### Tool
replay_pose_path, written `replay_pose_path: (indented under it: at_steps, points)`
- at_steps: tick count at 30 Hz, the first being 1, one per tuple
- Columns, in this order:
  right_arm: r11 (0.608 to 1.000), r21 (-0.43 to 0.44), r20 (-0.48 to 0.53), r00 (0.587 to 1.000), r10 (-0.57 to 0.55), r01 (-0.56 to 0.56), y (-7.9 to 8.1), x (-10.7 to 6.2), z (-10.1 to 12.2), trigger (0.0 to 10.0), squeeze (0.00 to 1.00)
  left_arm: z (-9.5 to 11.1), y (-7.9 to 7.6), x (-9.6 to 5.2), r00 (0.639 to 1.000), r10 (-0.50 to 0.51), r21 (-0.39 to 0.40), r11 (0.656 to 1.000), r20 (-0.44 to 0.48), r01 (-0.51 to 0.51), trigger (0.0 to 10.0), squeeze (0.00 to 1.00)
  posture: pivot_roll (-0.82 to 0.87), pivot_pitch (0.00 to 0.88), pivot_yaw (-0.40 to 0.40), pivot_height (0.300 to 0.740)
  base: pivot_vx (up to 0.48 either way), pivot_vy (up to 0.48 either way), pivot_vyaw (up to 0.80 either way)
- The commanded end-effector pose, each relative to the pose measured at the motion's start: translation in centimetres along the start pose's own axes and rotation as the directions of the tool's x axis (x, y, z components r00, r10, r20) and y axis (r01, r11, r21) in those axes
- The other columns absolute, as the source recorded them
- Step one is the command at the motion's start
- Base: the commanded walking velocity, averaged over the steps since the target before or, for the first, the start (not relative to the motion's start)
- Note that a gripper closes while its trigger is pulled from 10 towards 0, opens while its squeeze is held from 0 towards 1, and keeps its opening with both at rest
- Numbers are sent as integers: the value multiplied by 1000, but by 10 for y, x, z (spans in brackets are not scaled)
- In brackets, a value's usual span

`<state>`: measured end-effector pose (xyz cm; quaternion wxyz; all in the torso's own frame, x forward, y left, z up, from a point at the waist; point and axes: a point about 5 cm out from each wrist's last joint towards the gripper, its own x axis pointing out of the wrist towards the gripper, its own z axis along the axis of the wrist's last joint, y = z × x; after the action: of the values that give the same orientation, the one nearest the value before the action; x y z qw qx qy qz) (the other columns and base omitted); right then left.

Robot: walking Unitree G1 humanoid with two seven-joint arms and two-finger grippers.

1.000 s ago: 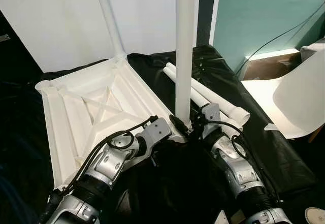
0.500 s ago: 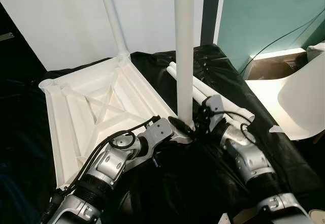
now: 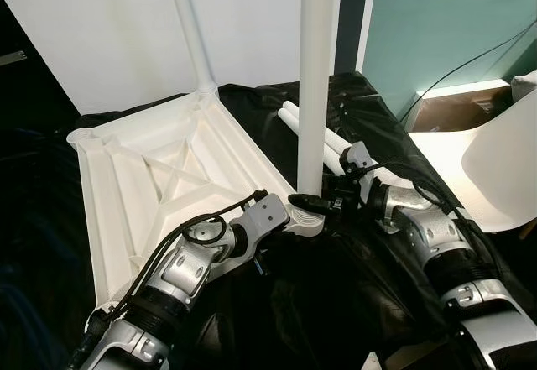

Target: Building children table

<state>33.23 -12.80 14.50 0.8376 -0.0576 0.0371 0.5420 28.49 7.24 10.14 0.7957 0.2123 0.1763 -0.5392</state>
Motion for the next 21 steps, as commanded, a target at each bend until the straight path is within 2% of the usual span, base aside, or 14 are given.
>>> replay_pose_path:
  at_steps: [1,5,7,8,10,11,12,14,15,16,18,19,20,21]
  points:
    - [998,53,10,1000,20,-21,-1,-2,-2,0,0,-30,-18,6,991,-102,-86,992,-88,95,10000,0,62,0,48,740,0,0,0]
    - [995,102,7,1000,0,-1,3,-4,-12,0,0,-29,-18,6,991,-105,-83,992,-88,98,10000,0,55,0,50,740,0,0,0]
    - [995,102,7,1000,0,-1,3,-4,-12,0,0,-29,-18,6,991,-105,-83,992,-88,98,10000,0,55,0,50,740,0,0,0]
    - [993,104,40,997,-60,56,6,-1,-13,0,0,-29,-17,7,991,-105,-82,992,-87,98,10000,0,55,0,50,740,0,0,0]
    - [993,104,40,997,-60,56,6,-1,-13,0,0,-29,-17,7,991,-105,-82,992,-87,98,10000,0,55,0,50,740,0,0,0]
    - [962,100,100,959,-264,255,8,2,-16,0,0,-28,-17,7,991,-104,-80,992,-87,97,10000,0,53,0,56,740,0,0,0]
    - [962,100,100,959,-264,255,8,2,-16,0,0,-28,-17,7,991,-104,-80,992,-87,97,10000,0,53,0,56,740,0,0,0]
    - [877,95,168,861,-480,471,36,4,-27,0,0,-28,-16,6,990,-105,-76,992,-89,99,10000,0,57,0,58,740,0,0,0]
    - [877,95,168,861,-480,471,36,4,-27,0,0,-28,-16,6,990,-105,-76,992,-89,99,10000,0,57,0,58,740,0,0,0]
    - [841,101,189,820,-541,532,42,3,-27,0,0,-28,-16,5,990,-105,-76,992,-90,99,10000,0,58,0,59,740,0,0,0]
    - [829,104,196,805,-559,550,45,3,-26,0,0,-28,-16,5,990,-105,-77,992,-90,99,10000,0,58,0,59,740,0,0,0]
    - [779,124,202,753,-627,615,38,2,-23,0,0,-28,-16,5,990,-106,-77,992,-91,99,10000,0,56,0,62,740,0,0,0]
    - [779,124,202,753,-627,615,38,2,-23,0,0,-28,-16,5,990,-106,-77,992,-91,99,10000,0,56,0,62,740,0,0,0]
    - [733,141,203,705,-680,666,32,0,-21,0,0,-29,-17,5,990,-110,-78,992,-92,103,10000,0,57,0,62,740,0,0,0]
